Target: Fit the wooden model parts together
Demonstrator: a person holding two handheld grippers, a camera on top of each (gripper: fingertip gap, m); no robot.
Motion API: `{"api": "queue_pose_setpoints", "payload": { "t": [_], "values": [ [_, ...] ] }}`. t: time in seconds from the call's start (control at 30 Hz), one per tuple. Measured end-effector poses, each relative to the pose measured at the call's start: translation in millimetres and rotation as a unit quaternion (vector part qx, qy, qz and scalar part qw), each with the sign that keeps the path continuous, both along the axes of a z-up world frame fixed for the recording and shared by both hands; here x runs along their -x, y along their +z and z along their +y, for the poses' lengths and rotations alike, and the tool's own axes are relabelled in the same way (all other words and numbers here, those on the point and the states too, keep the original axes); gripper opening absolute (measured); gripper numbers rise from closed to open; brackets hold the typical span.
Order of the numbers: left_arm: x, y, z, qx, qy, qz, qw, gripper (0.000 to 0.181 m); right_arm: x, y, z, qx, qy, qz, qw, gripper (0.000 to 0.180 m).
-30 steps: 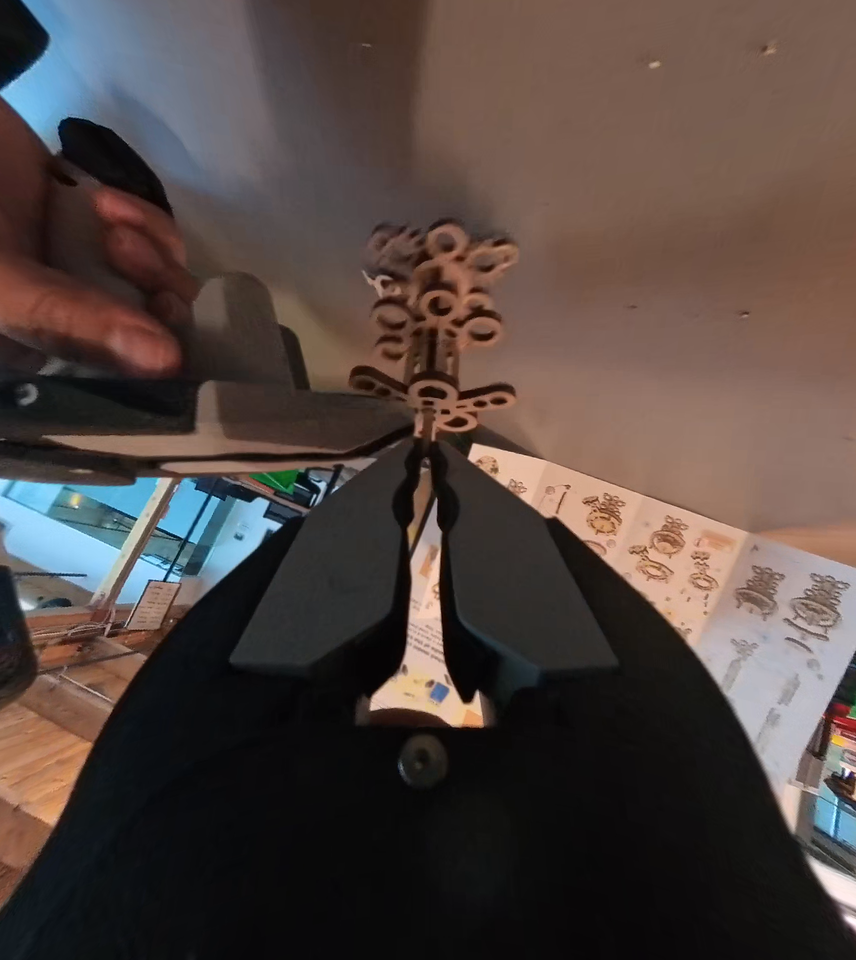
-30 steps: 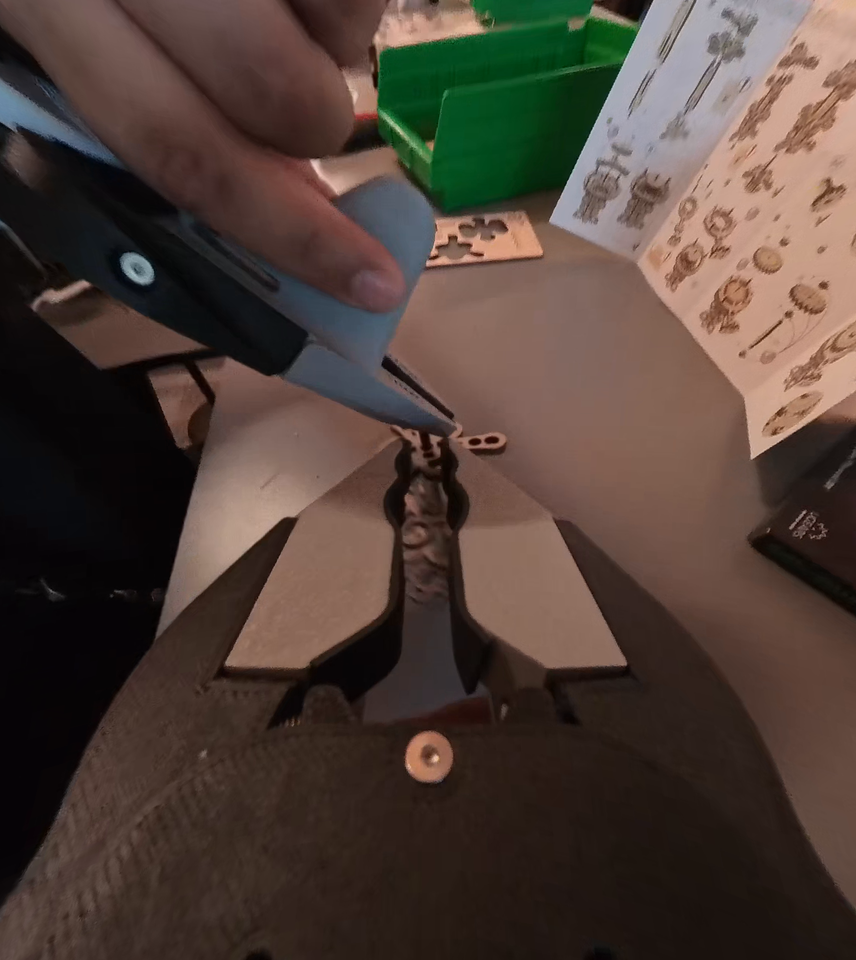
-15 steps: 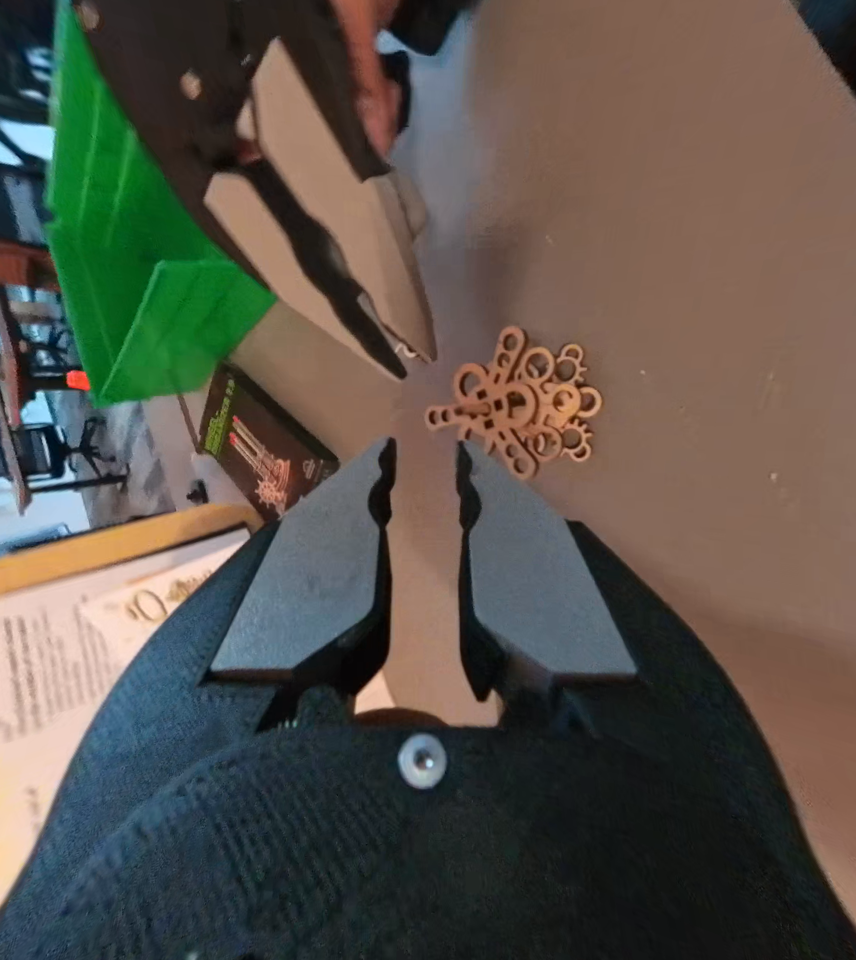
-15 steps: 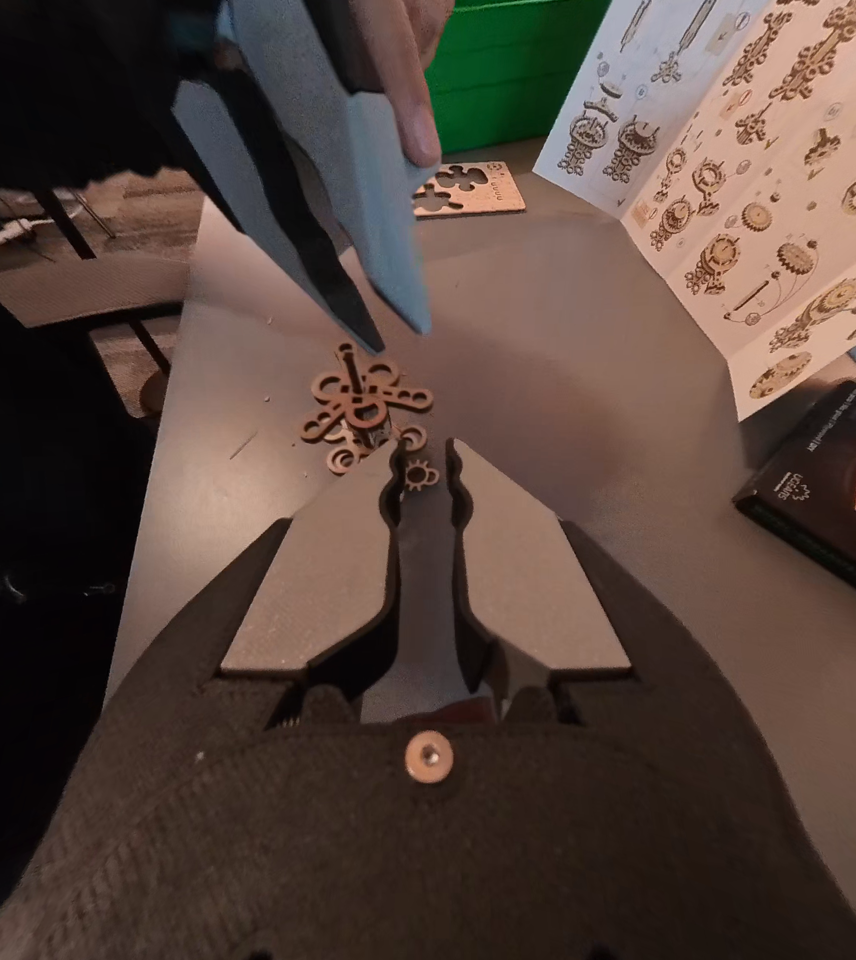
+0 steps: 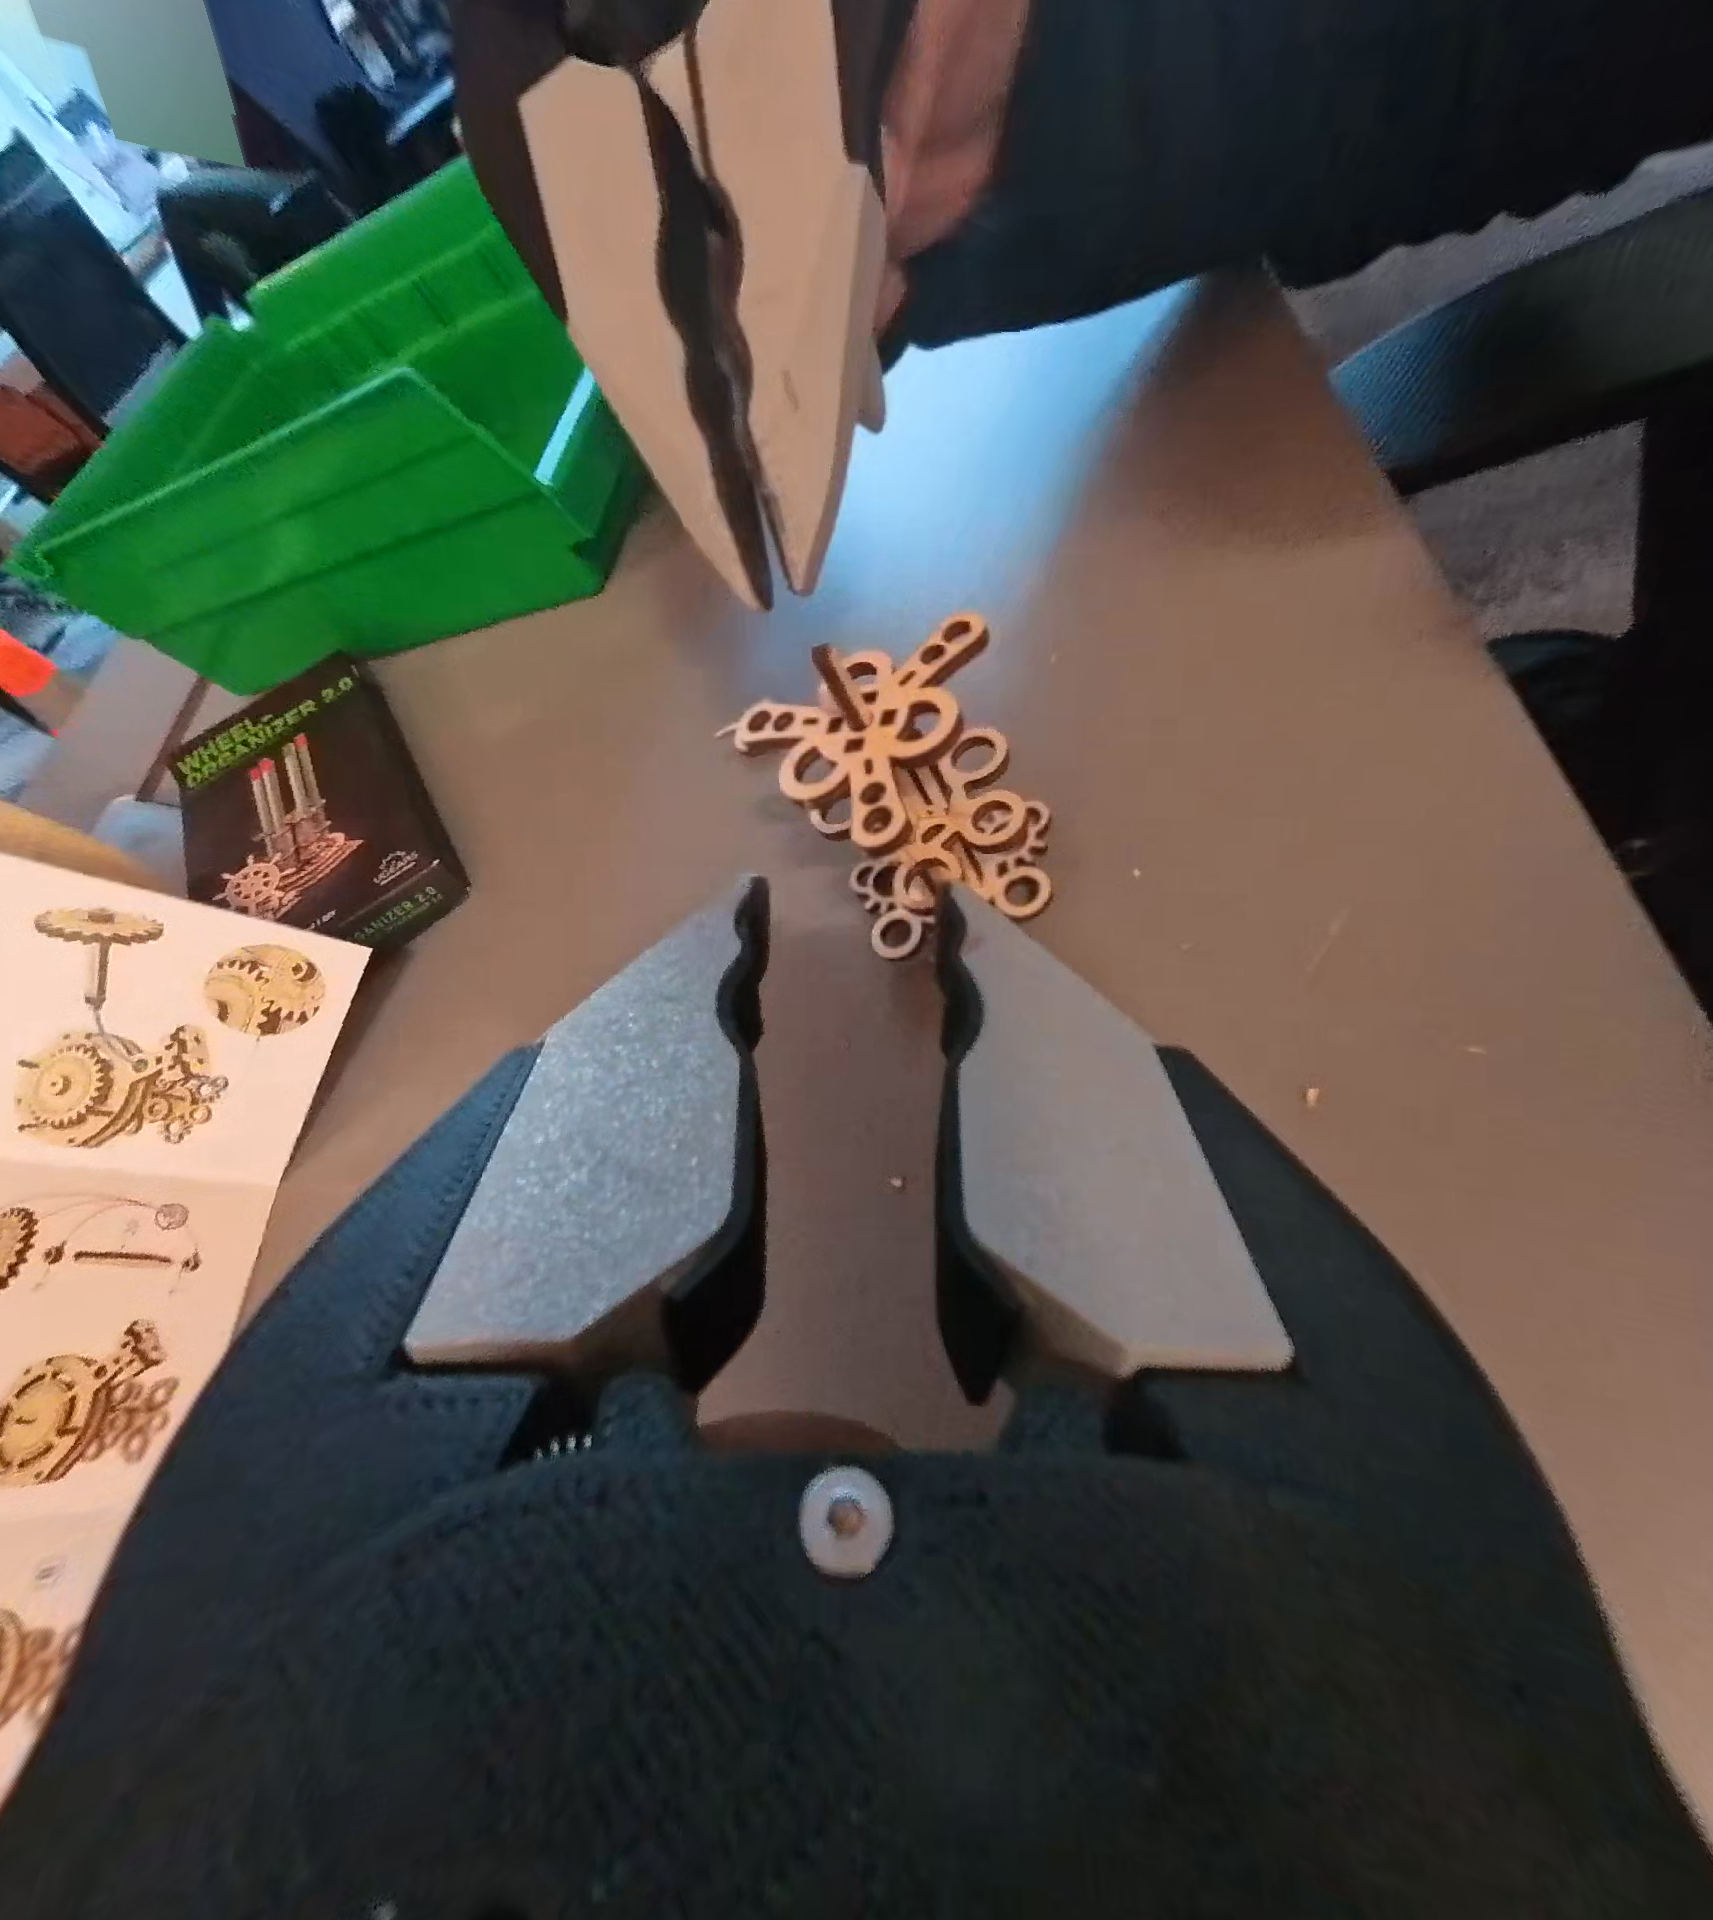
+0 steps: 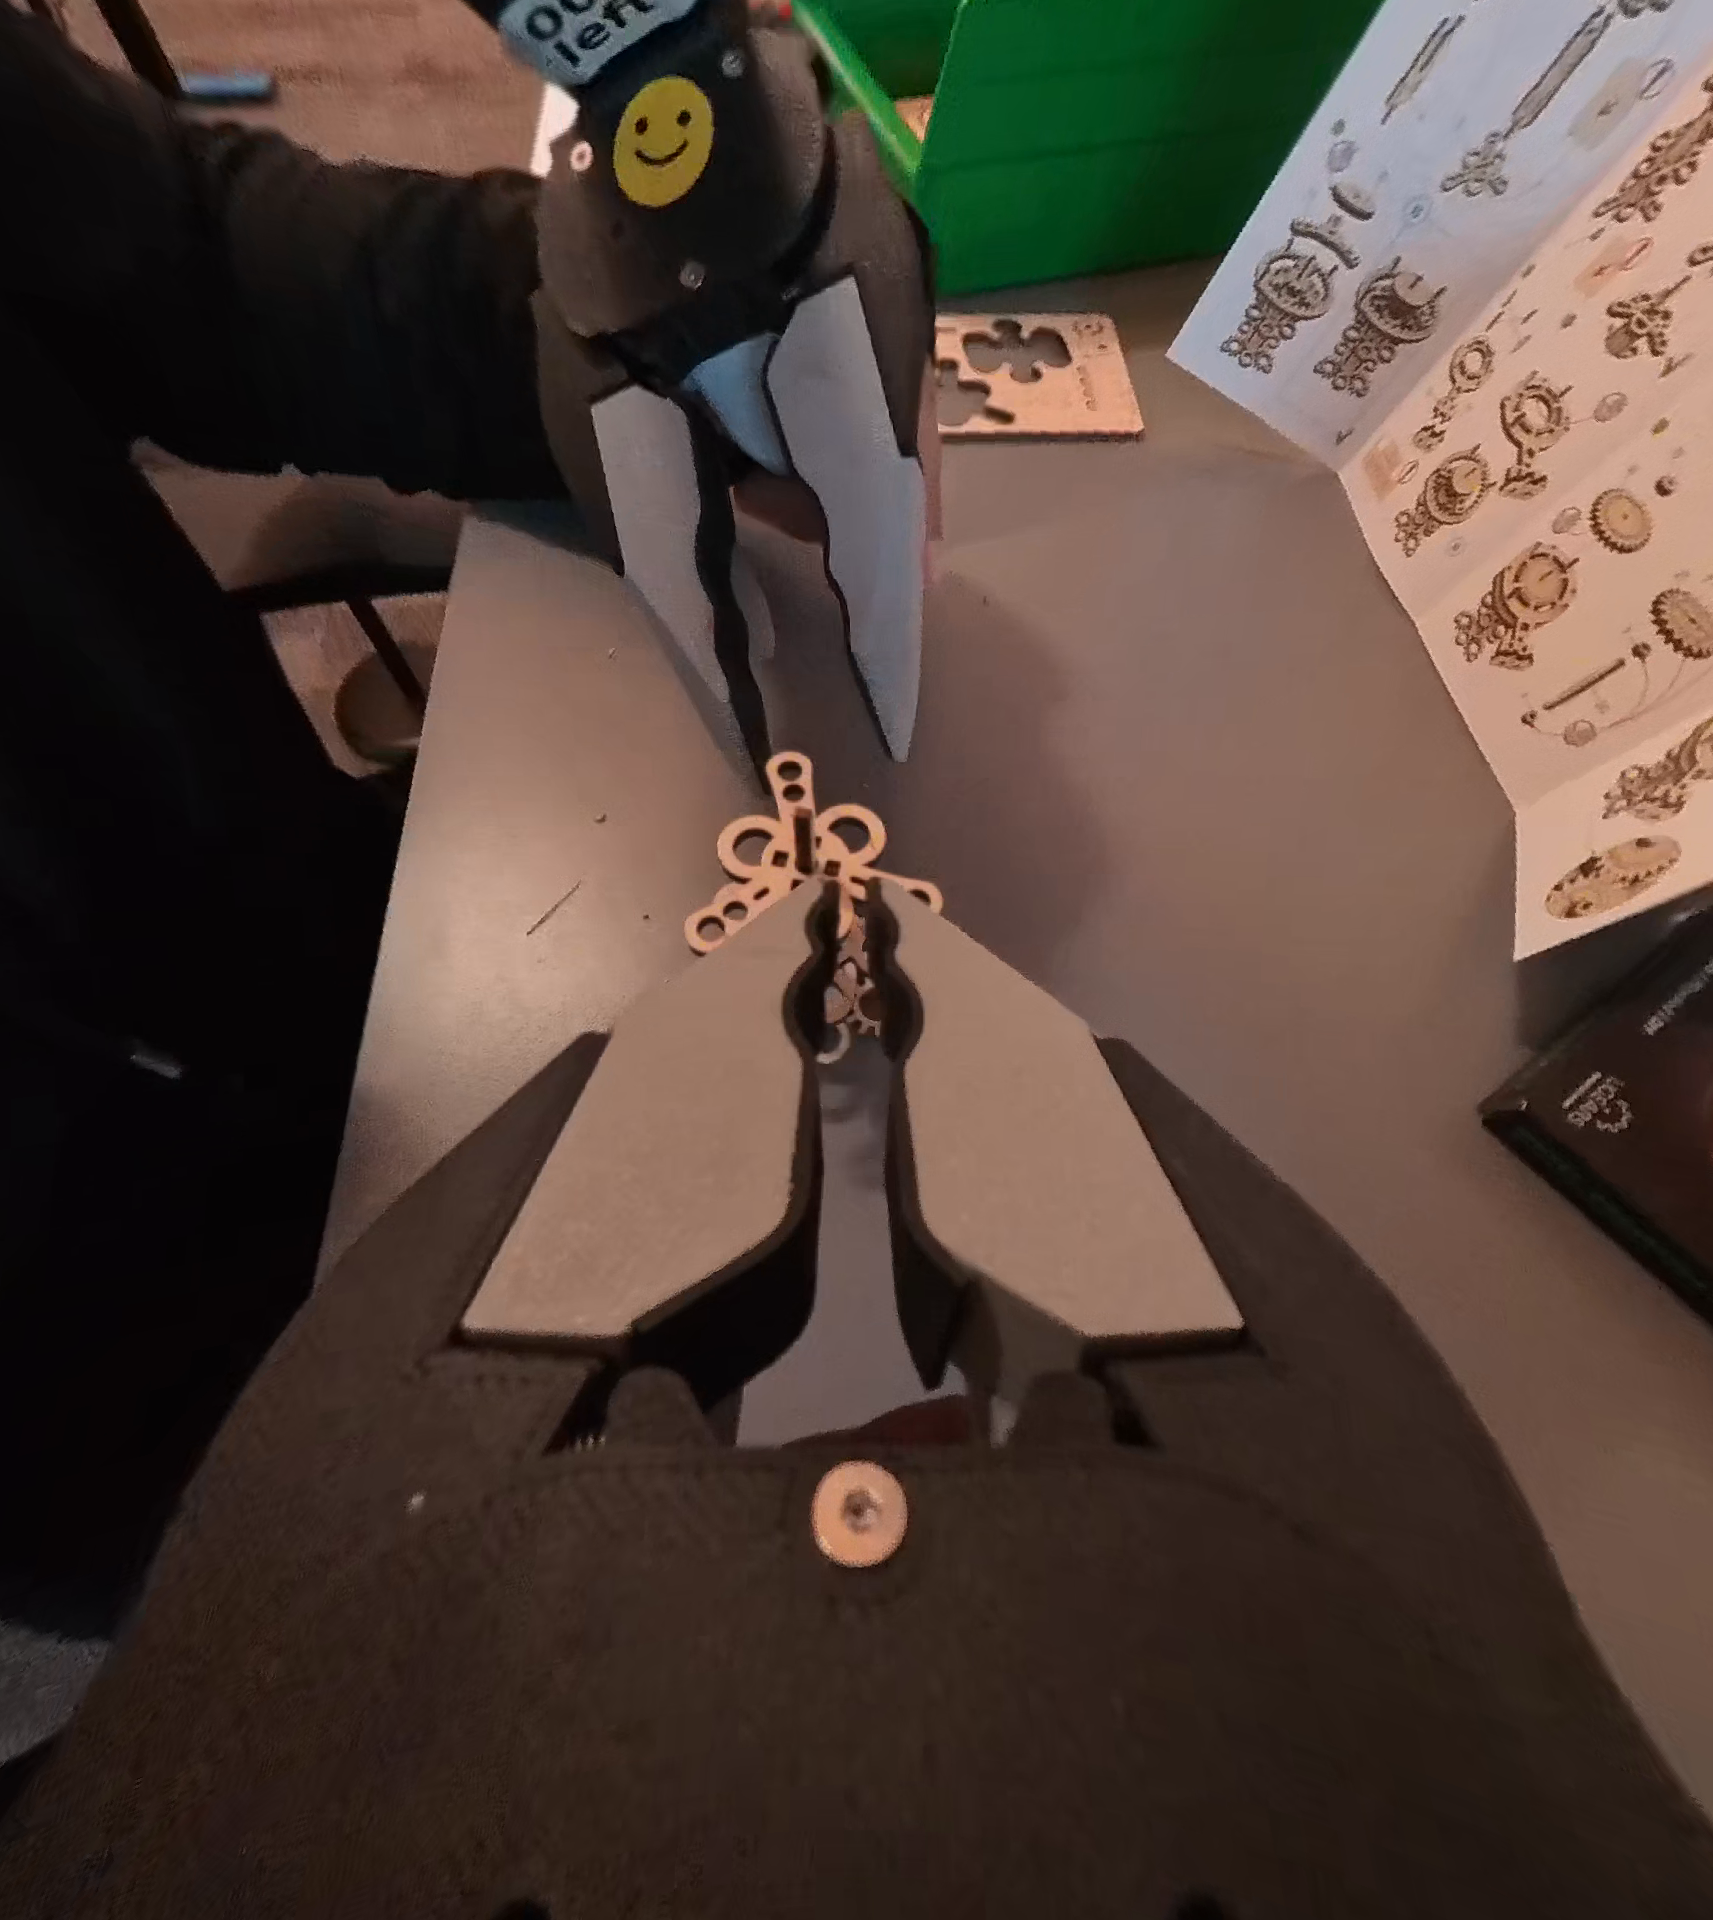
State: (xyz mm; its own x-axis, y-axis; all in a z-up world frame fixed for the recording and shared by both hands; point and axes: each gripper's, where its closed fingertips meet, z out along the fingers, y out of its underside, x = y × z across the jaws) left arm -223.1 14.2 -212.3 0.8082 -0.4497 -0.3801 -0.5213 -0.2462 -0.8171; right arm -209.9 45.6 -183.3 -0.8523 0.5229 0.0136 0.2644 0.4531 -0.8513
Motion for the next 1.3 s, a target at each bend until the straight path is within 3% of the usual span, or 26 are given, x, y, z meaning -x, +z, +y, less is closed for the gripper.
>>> {"api": "queue_pose_setpoints", "payload": {
  "t": [0.03, 0.2, 0.3, 0.43, 0.63, 0.9, 1.3],
  "values": [
    [-2.4, 2.4, -0.8, -0.009, -0.006, -0.008, 1.0, 0.028, -0.3, 0.5, -2.8, -0.008, 0.007, -0.004, 1.0, 0.0],
    [-8.5, 19.9, 4.9, -0.058, 0.005, -0.059, 0.997, 0.025, -0.8, 2.2, -17.0, -0.041, 0.037, -0.02, 0.998, 0.003],
    [-21.3, 15.6, 5.7, -0.043, -0.019, -0.084, 0.995, 0.024, 1.3, -3.3, -15.4, -0.075, 0.037, -0.031, 0.996, 0.001],
    [-18.0, 7.5, 8.2, -0.041, -0.002, -0.044, 0.998, 0.026, 2.0, 1.9, -7.1, -0.069, 0.029, -0.031, 0.997, 0.0],
    [-18.9, 11.5, 9.0, -0.052, -0.001, -0.045, 0.998, 0.024, 2.1, 3.9, -9.2, -0.045, 0.016, -0.023, 0.999, 0.0],
    [-26.3, 11.3, 8.8, -0.051, -0.017, -0.044, 0.998, 0.013, 1.6, -12.8, -12.7, -0.08, 0.013, -0.03, 0.996, 0.0],
    [-26.9, 9.2, 9.0, -0.047, -0.018, -0.036, 0.998, 0.015, 6.6, -8.1, -12.1, -0.076, 0.011, -0.032, 0.997, 0.0]
  ]
}}
